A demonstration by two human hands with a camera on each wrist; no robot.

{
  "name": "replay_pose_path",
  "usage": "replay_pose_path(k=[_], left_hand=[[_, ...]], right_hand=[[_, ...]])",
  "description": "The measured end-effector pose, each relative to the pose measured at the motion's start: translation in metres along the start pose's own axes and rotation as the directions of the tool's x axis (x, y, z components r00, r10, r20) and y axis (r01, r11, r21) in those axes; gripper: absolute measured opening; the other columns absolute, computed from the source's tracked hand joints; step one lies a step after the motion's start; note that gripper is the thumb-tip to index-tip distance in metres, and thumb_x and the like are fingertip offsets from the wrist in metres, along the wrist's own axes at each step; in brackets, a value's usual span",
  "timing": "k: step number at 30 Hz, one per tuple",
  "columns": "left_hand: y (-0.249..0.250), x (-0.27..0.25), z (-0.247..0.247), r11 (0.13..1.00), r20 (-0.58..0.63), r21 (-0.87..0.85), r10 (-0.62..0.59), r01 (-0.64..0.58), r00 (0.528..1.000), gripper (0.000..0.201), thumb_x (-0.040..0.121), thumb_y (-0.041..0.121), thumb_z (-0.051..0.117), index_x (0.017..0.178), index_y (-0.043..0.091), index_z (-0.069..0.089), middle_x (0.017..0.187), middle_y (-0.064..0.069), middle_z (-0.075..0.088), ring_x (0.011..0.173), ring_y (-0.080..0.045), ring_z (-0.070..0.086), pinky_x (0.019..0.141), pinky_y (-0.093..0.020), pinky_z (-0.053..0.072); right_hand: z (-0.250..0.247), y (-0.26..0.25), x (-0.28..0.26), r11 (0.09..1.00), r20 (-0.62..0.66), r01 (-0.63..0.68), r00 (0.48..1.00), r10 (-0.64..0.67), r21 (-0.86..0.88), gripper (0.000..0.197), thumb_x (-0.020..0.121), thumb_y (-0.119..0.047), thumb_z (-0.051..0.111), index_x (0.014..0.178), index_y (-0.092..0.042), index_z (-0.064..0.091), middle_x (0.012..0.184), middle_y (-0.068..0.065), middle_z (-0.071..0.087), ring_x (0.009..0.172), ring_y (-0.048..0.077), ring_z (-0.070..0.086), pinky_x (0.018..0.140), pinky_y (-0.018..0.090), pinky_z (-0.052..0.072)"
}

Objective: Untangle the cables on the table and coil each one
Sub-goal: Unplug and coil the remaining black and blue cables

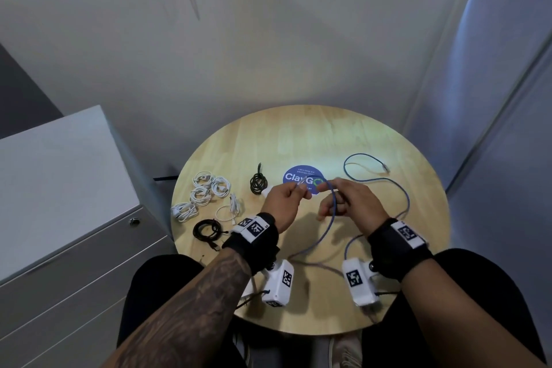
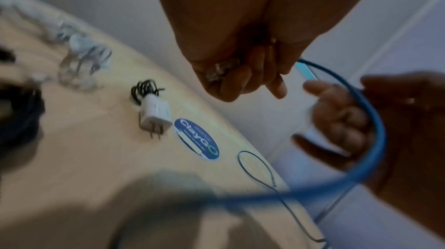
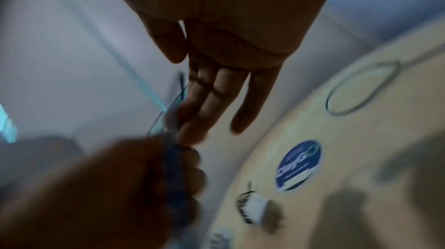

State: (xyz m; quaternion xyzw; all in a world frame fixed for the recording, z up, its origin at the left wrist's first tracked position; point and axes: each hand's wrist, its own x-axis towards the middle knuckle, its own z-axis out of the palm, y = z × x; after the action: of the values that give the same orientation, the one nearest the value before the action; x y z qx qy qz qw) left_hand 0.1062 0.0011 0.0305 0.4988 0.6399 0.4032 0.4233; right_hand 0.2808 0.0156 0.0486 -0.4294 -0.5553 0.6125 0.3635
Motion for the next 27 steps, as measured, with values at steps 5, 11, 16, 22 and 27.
replay_pose_path(k=[5, 11, 16, 22, 27], left_hand=[[0.006, -0.011, -0.007, 0.974, 0.114, -0.17, -0.131, 0.149, 0.985, 0.016, 0.095, 0.019, 0.054, 0.081, 0.013, 0.058, 0.05, 0.007, 0.038, 0.049, -0.014, 0.029, 0.047, -0.021, 0.021], [0.026, -0.028, -0.02, 0.668, 0.639, -0.55, -0.049, 0.501, 0.767, 0.017, 0.09, 0.018, 0.042, 0.082, 0.013, 0.056, 0.056, 0.006, 0.028, 0.047, -0.009, 0.026, 0.047, -0.022, 0.024], [0.039, -0.016, -0.019, 0.446, 0.405, -0.83, 0.072, 0.334, 0.911, 0.028, 0.1, 0.009, 0.04, 0.088, 0.004, 0.064, 0.087, -0.009, 0.065, 0.083, -0.021, 0.067, 0.079, -0.036, 0.058], [0.017, 0.001, -0.02, 0.377, 0.071, -0.918, -0.153, 0.124, 0.986, 0.018, 0.102, 0.002, 0.04, 0.097, -0.002, 0.057, 0.101, -0.019, 0.07, 0.092, -0.027, 0.072, 0.091, -0.035, 0.055], [0.006, 0.009, -0.015, 0.429, -0.061, -0.903, -0.201, 0.032, 0.978, 0.016, 0.102, 0.004, 0.042, 0.099, 0.001, 0.058, 0.103, -0.019, 0.068, 0.081, -0.022, 0.074, 0.076, -0.028, 0.06]], right_hand=[[-0.007, 0.0, 0.009, 0.973, -0.161, 0.089, 0.979, -0.125, -0.213, 0.025, 0.101, -0.019, 0.05, 0.082, -0.017, 0.067, 0.058, -0.013, 0.055, 0.051, 0.001, 0.048, 0.054, 0.015, 0.039], [-0.019, 0.021, 0.017, 0.913, -0.282, 0.108, 0.931, -0.232, -0.394, 0.016, 0.094, -0.031, 0.063, 0.08, -0.029, 0.071, 0.084, 0.003, 0.071, 0.08, 0.018, 0.062, 0.077, 0.033, 0.048], [0.008, 0.033, 0.009, 0.832, 0.05, 0.158, 0.987, -0.155, -0.532, 0.018, 0.097, -0.029, 0.055, 0.091, -0.034, 0.071, 0.072, -0.009, 0.064, 0.067, 0.008, 0.053, 0.072, 0.029, 0.045], [0.019, 0.03, 0.003, 0.813, 0.191, 0.163, 0.979, -0.065, -0.559, 0.018, 0.098, -0.028, 0.055, 0.102, -0.026, 0.072, 0.089, -0.001, 0.071, 0.073, 0.013, 0.061, 0.079, 0.035, 0.052], [0.024, 0.018, -0.006, 0.799, 0.24, 0.149, 0.971, -0.006, -0.582, 0.022, 0.095, -0.03, 0.057, 0.09, -0.013, 0.069, 0.064, -0.003, 0.052, 0.06, 0.013, 0.047, 0.068, 0.038, 0.051]])
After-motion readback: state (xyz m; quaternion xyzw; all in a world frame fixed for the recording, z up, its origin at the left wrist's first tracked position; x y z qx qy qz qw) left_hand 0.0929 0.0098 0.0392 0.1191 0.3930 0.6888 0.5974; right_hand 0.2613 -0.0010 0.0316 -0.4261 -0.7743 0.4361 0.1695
